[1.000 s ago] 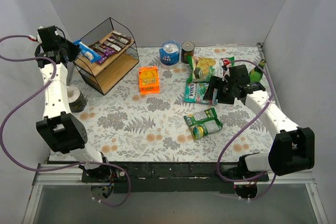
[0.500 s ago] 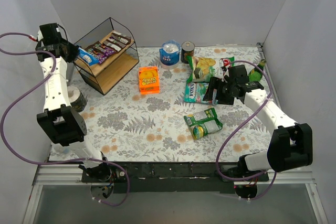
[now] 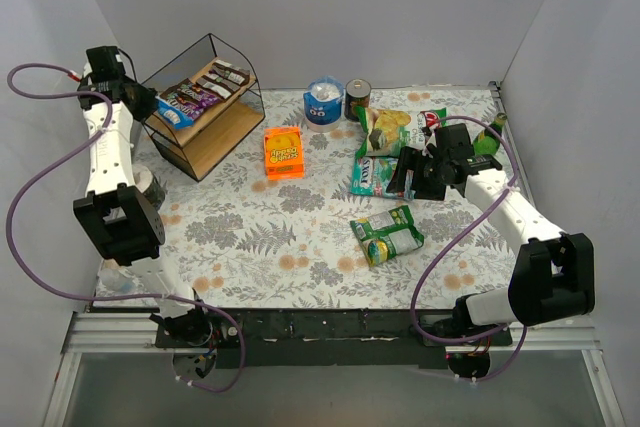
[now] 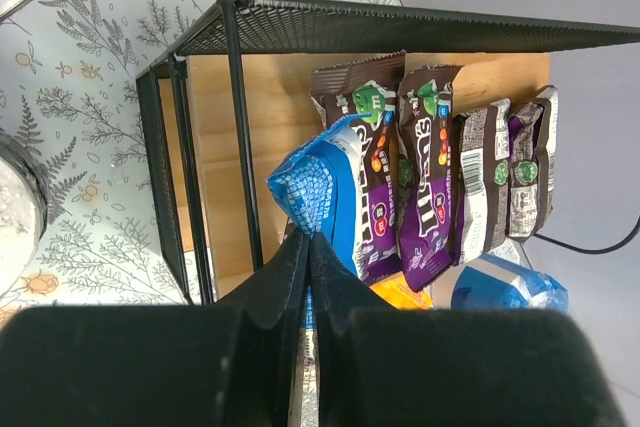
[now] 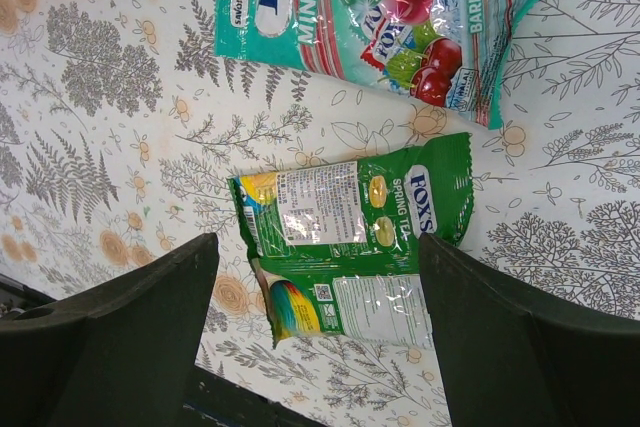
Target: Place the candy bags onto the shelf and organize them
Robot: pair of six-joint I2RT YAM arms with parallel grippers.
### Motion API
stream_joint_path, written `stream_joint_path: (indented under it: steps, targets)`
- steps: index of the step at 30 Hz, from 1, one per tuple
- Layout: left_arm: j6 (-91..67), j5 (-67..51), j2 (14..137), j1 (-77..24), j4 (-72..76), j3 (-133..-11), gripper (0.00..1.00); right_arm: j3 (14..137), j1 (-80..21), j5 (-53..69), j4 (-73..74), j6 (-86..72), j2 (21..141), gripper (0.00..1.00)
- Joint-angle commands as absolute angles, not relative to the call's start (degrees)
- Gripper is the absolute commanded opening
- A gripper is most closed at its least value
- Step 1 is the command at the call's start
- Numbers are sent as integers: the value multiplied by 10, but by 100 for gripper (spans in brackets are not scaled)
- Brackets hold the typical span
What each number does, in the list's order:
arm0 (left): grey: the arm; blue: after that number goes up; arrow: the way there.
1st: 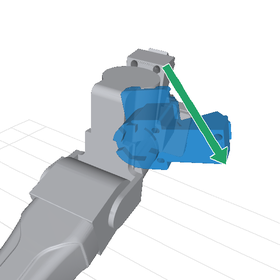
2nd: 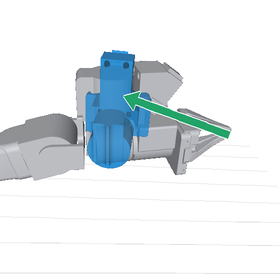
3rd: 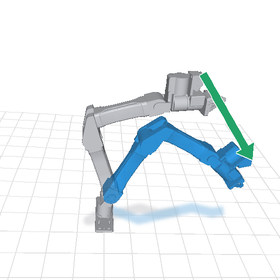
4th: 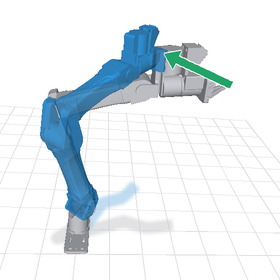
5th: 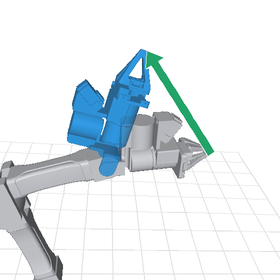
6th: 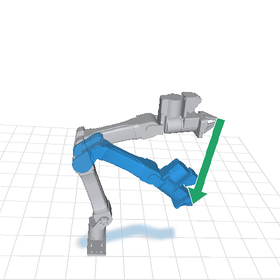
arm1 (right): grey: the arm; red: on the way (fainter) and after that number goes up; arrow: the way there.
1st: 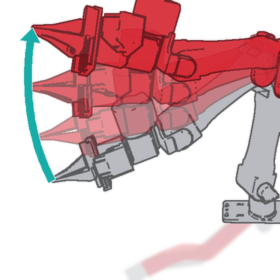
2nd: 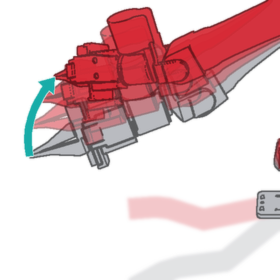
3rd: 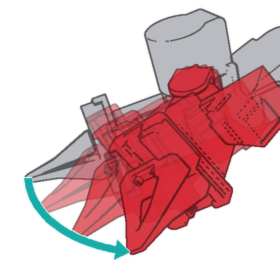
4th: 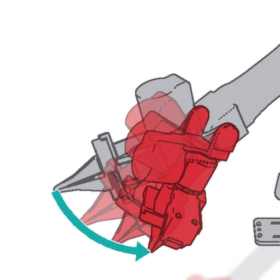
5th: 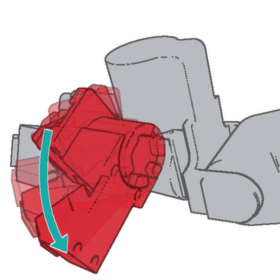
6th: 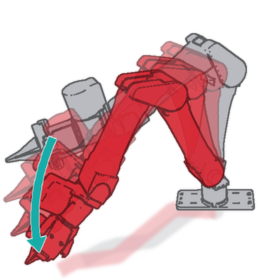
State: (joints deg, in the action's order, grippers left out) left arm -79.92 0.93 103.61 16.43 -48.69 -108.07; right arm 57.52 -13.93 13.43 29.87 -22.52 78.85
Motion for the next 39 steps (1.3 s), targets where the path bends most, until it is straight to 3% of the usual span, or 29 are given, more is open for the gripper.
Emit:
stream_joint_path:
  steps: [1, 26, 39]
  targets:
    - [-802, 15, 1043, 167, -499, -1117, 0, 578, -136, 138, 284, -223, 779, 88]
    - [-786, 38, 1098, 166, -546, -1181, 4, 569, -127, 141, 277, -224, 776, 88]
    - [-784, 40, 1092, 166, -549, -1200, 29, 568, -126, 148, 273, -224, 780, 87]
